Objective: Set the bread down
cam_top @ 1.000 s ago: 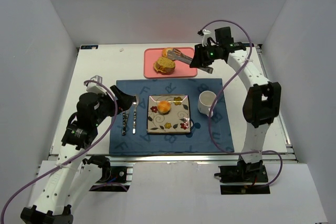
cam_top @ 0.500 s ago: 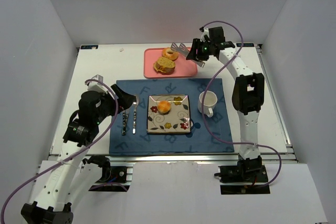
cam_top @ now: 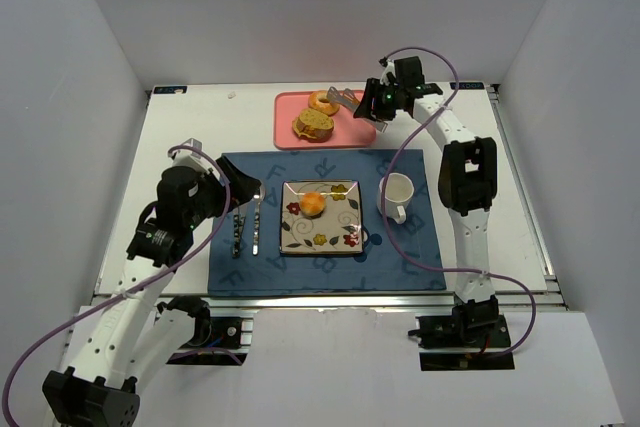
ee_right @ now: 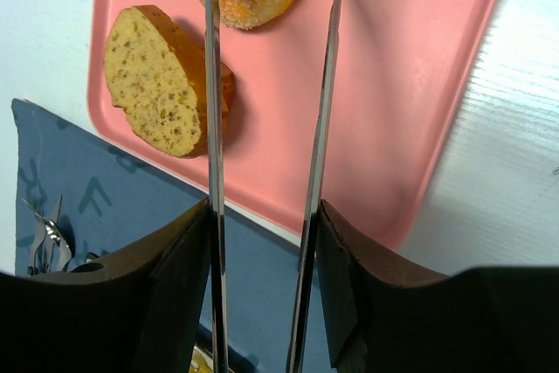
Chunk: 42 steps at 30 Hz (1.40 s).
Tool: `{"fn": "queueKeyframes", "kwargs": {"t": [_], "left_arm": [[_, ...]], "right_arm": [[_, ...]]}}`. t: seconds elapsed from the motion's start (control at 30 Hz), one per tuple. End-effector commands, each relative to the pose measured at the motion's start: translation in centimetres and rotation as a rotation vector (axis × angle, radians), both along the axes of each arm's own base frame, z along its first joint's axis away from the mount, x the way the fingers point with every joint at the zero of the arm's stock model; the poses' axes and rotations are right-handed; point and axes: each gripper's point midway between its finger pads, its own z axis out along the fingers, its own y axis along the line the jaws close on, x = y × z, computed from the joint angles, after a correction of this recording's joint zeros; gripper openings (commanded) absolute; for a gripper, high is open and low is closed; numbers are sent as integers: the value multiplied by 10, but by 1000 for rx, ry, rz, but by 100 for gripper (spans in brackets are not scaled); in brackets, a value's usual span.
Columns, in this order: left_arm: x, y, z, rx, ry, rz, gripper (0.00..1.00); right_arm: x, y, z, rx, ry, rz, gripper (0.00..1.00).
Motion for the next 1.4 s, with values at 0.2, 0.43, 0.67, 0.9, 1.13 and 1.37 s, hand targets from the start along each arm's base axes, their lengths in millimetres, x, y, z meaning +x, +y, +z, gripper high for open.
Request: {"fn": "queueKeyframes", "kwargs": {"t": [0.2,0.43,0.67,0.9,1.13,1.37], "left_arm": [[5,-2,7,-10,-32,-8,98],[4,-3,3,-10,-29,-9,98],[4,-2,5,-7,-31,-7,98],[5,-2,7,-9,-37,-6,98],[5,-3,9,-12,-43,-10,98],[5,-3,12,-13,-47,-10,98]], "right_arm": [[0,2,-4,-21,-9,1,52],[-9,13,-8,-16,8,34,50],[-10,15,-8,-7,10,31,32],[-3,9,16,47,-21,10,11],[8,-5,55,97,-88,-22,6],[18,-35,95,128,-169,-49,2]]}}
